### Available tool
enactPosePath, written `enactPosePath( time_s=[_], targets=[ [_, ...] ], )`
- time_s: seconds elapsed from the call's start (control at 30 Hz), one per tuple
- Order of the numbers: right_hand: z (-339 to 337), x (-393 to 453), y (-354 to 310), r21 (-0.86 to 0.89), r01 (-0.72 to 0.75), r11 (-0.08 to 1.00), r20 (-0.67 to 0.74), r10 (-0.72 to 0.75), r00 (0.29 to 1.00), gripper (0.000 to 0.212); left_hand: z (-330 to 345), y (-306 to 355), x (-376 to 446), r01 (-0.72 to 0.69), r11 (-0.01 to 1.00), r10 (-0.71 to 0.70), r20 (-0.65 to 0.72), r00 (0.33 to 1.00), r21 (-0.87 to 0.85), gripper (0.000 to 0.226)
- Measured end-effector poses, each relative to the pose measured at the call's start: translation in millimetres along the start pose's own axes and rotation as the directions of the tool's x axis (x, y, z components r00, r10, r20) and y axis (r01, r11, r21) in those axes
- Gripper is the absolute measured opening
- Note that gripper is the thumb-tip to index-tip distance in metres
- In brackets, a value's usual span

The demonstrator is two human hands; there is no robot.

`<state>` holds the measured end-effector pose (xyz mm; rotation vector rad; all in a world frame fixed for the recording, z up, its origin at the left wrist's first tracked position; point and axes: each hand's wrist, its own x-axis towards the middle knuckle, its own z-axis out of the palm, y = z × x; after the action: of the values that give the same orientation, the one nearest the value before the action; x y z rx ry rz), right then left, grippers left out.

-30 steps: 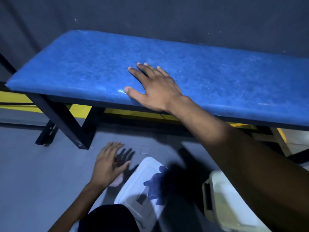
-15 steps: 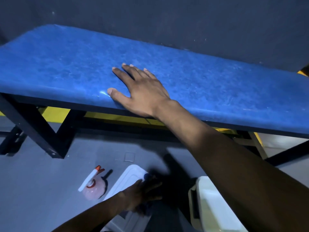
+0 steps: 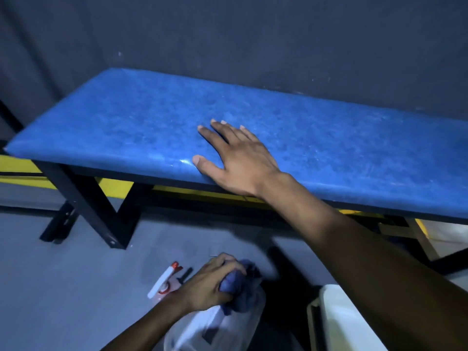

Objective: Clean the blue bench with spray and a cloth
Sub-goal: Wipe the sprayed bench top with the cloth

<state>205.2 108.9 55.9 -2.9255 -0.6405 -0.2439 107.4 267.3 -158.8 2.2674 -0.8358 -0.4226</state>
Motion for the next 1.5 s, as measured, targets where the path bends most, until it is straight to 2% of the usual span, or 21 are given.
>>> enactPosePath(
  time_s=[0.03,0.07,0.17,0.23,0.3,0.37,0.43,0.47,0.53,0.6,0.8,0.87,0.93,1.0,1.07,1.1,1.17,1.23,1.3,1.43,1.5],
  targets=[
    [-1,0,0,0.003,0.002,1.000,0.004,-0.002,1.000,0.078,-6,24,-9,-0.007,0.999,0.008,0.014,1.000,-0.048,0.056],
    [-2,-1,0,0.006,0.004,1.000,0.006,-0.004,1.000,0.079,-34,29,-25,0.035,0.994,-0.040,-0.052,0.998,-0.104,0.056],
    [-5,-3,-1,0.013,0.006,1.000,0.017,-0.006,1.000,0.082,-112,58,-67,-0.074,0.989,0.055,-0.145,0.988,-0.127,0.061],
    [-6,-3,-2,0.008,0.006,1.000,0.023,-0.006,1.000,0.083,-168,77,-98,-0.106,0.987,0.059,-0.333,0.941,-0.124,0.060],
    [-8,-3,-2,0.005,0.008,1.000,0.033,-0.008,0.999,0.081,-221,95,-116,-0.084,0.996,0.048,-0.538,0.842,-0.042,0.054],
    [-9,-4,-3,0.013,0.006,1.000,0.043,-0.007,0.999,0.080,-264,103,-105,-0.015,1.000,0.022,-0.723,0.690,0.017,0.052],
    [-11,-4,-4,0.020,0.004,1.000,0.042,-0.005,0.999,0.081,-300,91,-71,0.158,0.983,-0.006,-0.834,0.552,0.097,0.054],
    [-12,-4,-4,0.019,0.005,1.000,0.043,-0.006,0.999,0.081,-314,77,-48,0.269,0.956,-0.043,-0.847,0.529,0.119,0.059],
    [-13,-4,-6,0.018,0.004,1.000,0.045,-0.005,0.999,0.083,-333,45,3,0.485,0.868,-0.227,-0.785,0.577,0.105,0.069],
    [-14,-4,-6,0.028,-0.001,1.000,0.037,0.000,0.999,0.085,-339,15,48,0.580,0.806,-0.352,-0.693,0.629,0.116,0.070],
    [-9,-1,-4,0.045,0.001,0.999,-0.003,-0.001,1.000,0.082,-362,1,119,0.605,0.758,-0.350,-0.631,0.692,0.243,0.056],
    [-7,-1,-2,0.044,0.003,0.999,-0.020,-0.002,1.000,0.081,-357,10,106,0.521,0.799,-0.295,-0.557,0.776,0.301,0.069],
    [-5,-1,-2,0.033,0.006,0.999,-0.045,-0.004,0.999,0.079,-346,25,70,0.292,0.900,-0.138,-0.422,0.896,0.325,0.081],
    [-4,0,-2,0.022,0.007,1.000,-0.059,-0.006,0.998,0.077,-337,29,32,0.077,0.948,0.003,-0.249,0.968,0.309,0.067],
    [-2,0,-2,0.027,0.010,1.000,-0.071,-0.008,0.997,0.076,-346,17,18,-0.008,0.940,0.068,-0.166,0.984,0.341,0.059],
    [-2,1,-3,0.030,0.012,0.999,-0.072,-0.010,0.997,0.076,-355,8,22,0.009,0.933,0.065,-0.194,0.979,0.361,0.060],
    [-1,1,-2,0.028,0.016,0.999,-0.072,-0.013,0.997,0.076,-377,-14,48,0.104,0.919,0.029,-0.330,0.944,0.381,0.068],
    [0,1,-2,0.028,0.014,1.000,-0.075,-0.012,0.997,0.076,-399,-27,85,0.270,0.895,-0.080,-0.468,0.880,0.355,0.078],
    [0,1,-1,0.025,0.016,1.000,-0.074,-0.014,0.997,0.077,-399,-26,116,0.348,0.876,-0.159,-0.481,0.862,0.335,0.078],
    [1,1,0,0.007,0.018,1.000,-0.073,-0.018,0.997,0.076,-344,22,100,0.113,0.936,0.010,-0.348,0.938,0.334,0.054],
    [1,1,-1,0.012,0.020,1.000,-0.074,-0.019,0.997,0.075,-328,33,60,0.003,0.946,0.082,-0.247,0.965,0.325,0.055]
  ],
)
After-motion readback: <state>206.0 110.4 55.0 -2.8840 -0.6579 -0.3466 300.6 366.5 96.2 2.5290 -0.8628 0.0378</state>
